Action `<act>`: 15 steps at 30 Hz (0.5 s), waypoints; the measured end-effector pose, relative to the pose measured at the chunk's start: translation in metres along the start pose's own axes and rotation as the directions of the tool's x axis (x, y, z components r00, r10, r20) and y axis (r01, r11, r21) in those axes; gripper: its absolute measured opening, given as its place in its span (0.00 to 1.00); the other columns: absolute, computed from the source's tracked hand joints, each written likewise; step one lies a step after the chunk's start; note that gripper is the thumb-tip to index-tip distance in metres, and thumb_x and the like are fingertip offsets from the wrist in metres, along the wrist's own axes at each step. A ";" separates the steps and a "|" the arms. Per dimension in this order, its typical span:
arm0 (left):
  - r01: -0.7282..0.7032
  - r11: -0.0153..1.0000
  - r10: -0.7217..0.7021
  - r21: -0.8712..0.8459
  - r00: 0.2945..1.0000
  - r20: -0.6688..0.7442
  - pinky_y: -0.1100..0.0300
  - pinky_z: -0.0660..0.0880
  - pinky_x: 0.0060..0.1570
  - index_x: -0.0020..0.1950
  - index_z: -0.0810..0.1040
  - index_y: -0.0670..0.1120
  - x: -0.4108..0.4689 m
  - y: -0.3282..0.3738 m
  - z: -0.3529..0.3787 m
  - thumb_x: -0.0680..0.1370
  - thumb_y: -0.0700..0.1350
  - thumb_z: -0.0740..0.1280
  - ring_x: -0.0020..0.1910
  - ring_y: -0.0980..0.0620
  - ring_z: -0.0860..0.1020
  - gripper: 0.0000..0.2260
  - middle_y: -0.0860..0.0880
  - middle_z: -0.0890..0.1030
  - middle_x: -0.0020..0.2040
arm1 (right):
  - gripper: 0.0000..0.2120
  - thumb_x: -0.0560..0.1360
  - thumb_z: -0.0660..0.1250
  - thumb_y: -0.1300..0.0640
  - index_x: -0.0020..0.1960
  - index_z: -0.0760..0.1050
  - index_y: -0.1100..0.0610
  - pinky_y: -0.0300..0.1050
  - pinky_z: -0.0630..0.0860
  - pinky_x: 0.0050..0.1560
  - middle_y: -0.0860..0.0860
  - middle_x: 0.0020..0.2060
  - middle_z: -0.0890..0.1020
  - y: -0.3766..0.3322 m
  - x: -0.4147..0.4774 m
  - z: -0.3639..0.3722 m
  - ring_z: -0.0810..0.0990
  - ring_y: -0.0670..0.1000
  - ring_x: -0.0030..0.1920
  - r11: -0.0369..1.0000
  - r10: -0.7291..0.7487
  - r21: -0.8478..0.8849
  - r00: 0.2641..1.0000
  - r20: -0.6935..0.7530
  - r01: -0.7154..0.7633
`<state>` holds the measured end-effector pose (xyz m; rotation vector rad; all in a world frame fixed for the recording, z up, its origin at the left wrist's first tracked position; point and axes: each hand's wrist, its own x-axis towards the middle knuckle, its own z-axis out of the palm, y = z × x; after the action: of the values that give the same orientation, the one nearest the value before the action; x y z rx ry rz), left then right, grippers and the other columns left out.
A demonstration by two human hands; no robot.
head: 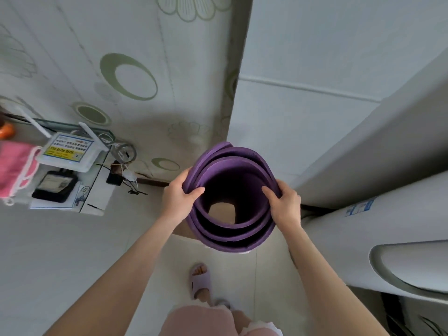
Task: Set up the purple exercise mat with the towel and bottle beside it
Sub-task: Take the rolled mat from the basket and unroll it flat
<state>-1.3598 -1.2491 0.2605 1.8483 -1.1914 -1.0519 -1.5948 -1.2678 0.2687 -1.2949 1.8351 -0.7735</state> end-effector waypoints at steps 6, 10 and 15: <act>-0.045 0.999 0.044 -0.006 0.993 -0.108 0.55 0.73 0.62 0.68 0.73 0.47 -0.049 0.024 -0.017 0.73 0.41 0.73 0.54 0.51 0.80 0.25 0.50 0.82 0.56 | 0.12 0.77 0.66 0.56 0.59 0.78 0.57 0.45 0.76 0.52 0.48 0.44 0.82 -0.021 -0.027 -0.025 0.80 0.51 0.46 0.992 -0.129 0.010 0.990 0.050 0.129; -0.076 0.996 0.064 -0.052 0.976 -0.208 0.56 0.74 0.60 0.67 0.74 0.47 -0.097 0.036 -0.031 0.73 0.40 0.72 0.52 0.53 0.80 0.23 0.51 0.82 0.54 | 0.10 0.76 0.67 0.57 0.56 0.79 0.57 0.43 0.74 0.48 0.48 0.43 0.82 -0.038 -0.050 -0.037 0.79 0.50 0.44 0.971 -0.241 0.021 0.967 0.089 0.240; -0.089 0.994 0.059 -0.064 0.926 -0.373 0.54 0.74 0.61 0.68 0.74 0.49 -0.157 0.041 -0.062 0.72 0.40 0.73 0.54 0.51 0.80 0.24 0.51 0.82 0.55 | 0.09 0.75 0.67 0.57 0.54 0.80 0.58 0.39 0.71 0.45 0.49 0.41 0.82 -0.069 -0.086 -0.039 0.78 0.50 0.42 0.919 -0.393 0.050 0.905 0.165 0.390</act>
<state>-1.3590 -1.1089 0.3636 1.8225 -0.9695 -0.6577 -1.5752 -1.2048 0.3654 -1.6938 1.4448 -0.8519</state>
